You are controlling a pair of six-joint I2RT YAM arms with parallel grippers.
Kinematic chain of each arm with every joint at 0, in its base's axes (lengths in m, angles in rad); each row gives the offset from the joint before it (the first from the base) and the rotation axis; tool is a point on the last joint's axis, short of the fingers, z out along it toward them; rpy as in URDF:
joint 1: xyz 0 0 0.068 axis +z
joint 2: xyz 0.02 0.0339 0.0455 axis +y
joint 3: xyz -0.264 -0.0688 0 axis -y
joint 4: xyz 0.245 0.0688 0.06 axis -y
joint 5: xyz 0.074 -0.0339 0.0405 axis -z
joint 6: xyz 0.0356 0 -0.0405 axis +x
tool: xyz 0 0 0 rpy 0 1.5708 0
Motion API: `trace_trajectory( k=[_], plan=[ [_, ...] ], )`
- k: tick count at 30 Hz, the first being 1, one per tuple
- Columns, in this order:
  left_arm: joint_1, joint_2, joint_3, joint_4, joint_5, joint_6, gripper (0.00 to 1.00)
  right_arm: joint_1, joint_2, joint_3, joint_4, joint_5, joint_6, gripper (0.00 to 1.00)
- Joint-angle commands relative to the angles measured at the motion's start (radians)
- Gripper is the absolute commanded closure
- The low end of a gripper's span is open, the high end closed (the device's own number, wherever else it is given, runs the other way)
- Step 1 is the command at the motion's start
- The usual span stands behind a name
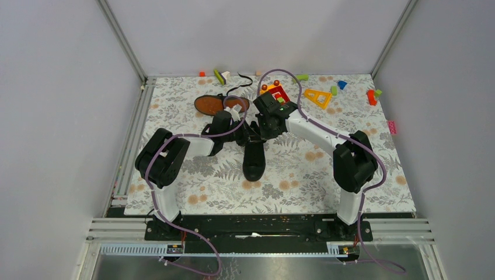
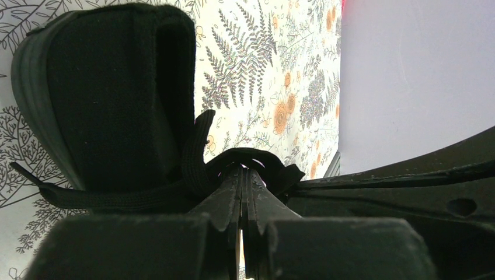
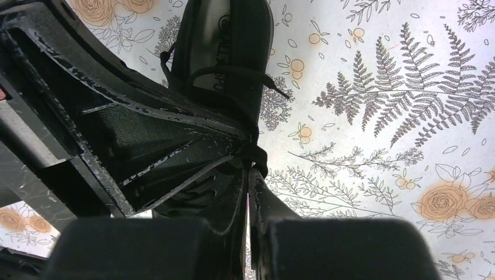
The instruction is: Tie the shoes
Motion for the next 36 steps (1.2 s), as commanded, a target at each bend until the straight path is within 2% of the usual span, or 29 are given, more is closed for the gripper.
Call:
trace_trajectory(
  k=[1,6,13,16,22,32,36],
  plan=[
    [0.004,0.005,-0.007,0.046,0.022,0.005,1.00,0.012,-0.010,0.047,-0.017,0.012,-0.024,1.00],
    [0.005,0.004,-0.003,0.009,0.034,-0.007,1.00,0.013,-0.040,0.038,0.046,-0.051,-0.013,1.00],
    [0.011,0.003,0.013,-0.044,0.066,-0.014,1.00,0.011,-0.021,0.111,0.058,-0.135,0.013,1.00],
    [0.013,0.013,0.009,-0.010,0.079,-0.030,1.00,0.011,-0.008,0.143,0.058,-0.155,0.025,1.00],
    [0.039,0.059,-0.011,0.174,0.168,-0.134,1.00,0.006,0.030,0.197,0.058,-0.186,0.040,1.00],
    [0.065,0.105,-0.028,0.291,0.211,-0.209,1.00,-0.016,0.094,0.252,0.058,-0.264,0.058,1.00],
    [0.074,0.119,-0.036,0.310,0.214,-0.224,1.00,-0.049,0.076,0.217,0.090,-0.330,0.069,0.88]
  ],
)
